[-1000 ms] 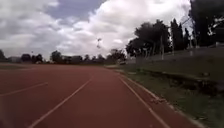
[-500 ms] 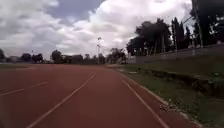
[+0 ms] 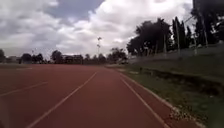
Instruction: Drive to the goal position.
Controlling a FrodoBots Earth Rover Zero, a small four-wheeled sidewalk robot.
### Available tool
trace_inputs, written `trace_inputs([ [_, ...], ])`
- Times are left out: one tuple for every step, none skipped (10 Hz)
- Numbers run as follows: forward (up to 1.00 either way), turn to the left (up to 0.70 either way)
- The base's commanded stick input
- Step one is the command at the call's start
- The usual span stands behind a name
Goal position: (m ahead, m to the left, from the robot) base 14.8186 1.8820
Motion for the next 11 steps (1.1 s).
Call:
trace_inputs([
  [0.60, 0.00],
  [0.60, 0.00],
  [0.60, 0.00],
  [0.60, 0.00],
  [0.60, 0.00],
  [0.60, 0.00],
  [0.60, 0.00],
  [0.60, 0.00],
  [0.60, 0.00],
  [0.60, 0.00],
  [0.60, 0.00],
])
